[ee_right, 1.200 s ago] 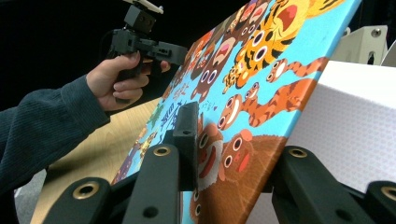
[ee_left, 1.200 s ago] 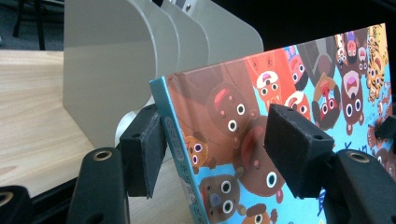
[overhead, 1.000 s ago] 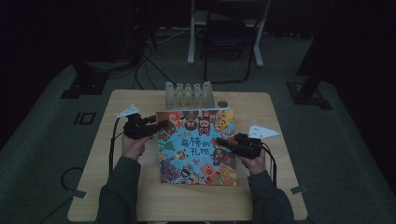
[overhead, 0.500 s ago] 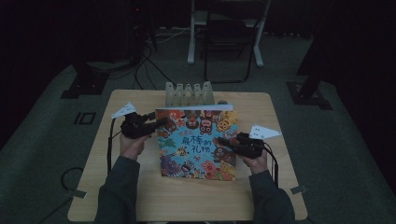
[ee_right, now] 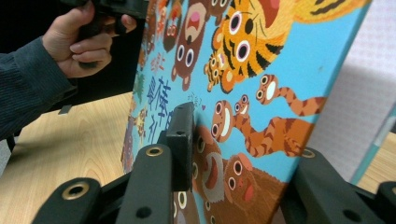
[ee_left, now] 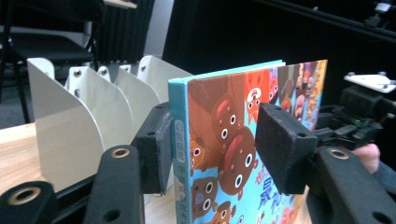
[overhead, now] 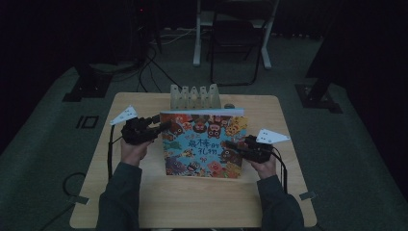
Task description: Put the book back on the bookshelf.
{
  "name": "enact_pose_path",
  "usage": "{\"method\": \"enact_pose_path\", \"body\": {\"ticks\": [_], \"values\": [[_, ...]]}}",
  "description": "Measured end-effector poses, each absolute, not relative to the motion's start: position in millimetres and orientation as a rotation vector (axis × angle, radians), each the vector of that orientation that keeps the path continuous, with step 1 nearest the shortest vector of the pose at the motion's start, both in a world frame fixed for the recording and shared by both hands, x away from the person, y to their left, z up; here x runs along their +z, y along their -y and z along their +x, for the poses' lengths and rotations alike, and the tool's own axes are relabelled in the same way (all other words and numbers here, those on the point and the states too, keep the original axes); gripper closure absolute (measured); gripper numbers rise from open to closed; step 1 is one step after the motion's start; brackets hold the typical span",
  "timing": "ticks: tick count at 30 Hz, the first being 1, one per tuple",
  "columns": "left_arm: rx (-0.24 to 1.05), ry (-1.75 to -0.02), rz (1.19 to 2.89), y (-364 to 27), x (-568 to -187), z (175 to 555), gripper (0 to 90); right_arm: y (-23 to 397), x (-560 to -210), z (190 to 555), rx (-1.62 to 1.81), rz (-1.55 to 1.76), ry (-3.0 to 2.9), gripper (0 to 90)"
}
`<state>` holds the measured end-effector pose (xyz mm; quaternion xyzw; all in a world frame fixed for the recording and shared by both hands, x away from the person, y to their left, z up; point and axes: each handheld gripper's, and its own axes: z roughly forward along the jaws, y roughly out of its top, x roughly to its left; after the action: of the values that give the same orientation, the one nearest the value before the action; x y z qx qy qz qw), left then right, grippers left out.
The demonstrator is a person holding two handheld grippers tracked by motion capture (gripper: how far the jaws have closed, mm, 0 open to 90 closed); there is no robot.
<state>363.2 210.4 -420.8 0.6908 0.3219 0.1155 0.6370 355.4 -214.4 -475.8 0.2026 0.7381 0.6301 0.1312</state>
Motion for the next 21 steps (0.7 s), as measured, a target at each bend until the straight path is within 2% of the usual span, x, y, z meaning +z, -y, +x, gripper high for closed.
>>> {"method": "enact_pose_path", "body": {"ticks": [4,21], "values": [[0.263,-0.714,1.566,-212.2,-422.4,359.7,52.0,215.5,-477.1,355.7,1.828,0.588,-2.148,64.5],[0.289,-0.629,1.559,-214.6,-424.0,342.5,54.3,218.1,-480.4,353.2,1.808,0.520,-2.158,61.5]]}}
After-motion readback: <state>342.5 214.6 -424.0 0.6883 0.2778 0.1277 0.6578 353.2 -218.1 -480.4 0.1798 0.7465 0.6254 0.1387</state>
